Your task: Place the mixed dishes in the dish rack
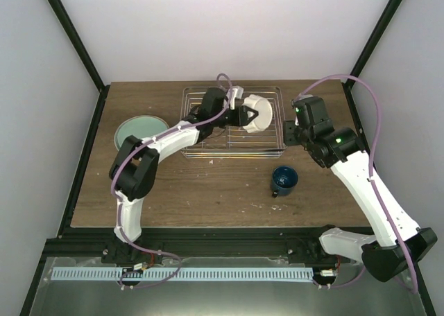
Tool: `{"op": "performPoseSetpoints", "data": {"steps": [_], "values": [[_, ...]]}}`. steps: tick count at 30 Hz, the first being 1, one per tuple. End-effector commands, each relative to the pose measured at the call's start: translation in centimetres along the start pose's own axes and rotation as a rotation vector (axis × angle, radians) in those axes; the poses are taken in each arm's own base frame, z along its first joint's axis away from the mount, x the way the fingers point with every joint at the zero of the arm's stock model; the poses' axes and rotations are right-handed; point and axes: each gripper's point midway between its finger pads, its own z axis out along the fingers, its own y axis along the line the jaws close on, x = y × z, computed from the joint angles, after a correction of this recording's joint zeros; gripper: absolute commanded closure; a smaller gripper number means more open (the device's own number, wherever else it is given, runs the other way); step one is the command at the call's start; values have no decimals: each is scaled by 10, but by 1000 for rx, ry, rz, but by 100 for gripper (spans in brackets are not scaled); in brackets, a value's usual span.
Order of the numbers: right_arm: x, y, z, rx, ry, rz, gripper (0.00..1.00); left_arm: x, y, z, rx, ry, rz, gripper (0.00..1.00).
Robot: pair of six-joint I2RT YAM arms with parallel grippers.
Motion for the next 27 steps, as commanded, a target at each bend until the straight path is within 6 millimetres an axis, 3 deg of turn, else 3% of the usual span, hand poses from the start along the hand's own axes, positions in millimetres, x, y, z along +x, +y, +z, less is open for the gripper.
{"op": "performPoseSetpoints", "data": {"steps": [1, 7, 17, 27], "values": [[-10, -7, -6, 22, -39, 6, 43, -34, -23, 2, 109, -90, -10, 64], [-9, -9, -5, 21, -41, 6, 43, -31, -4, 11, 33, -78, -36, 47], [-7, -11, -8, 21, -47, 6, 44, -19, 16, 35, 23, -49, -99, 45], [-4, -13, -5, 19, -42, 7, 43, -11, 32, 32, -66, -21, -52, 41]]}}
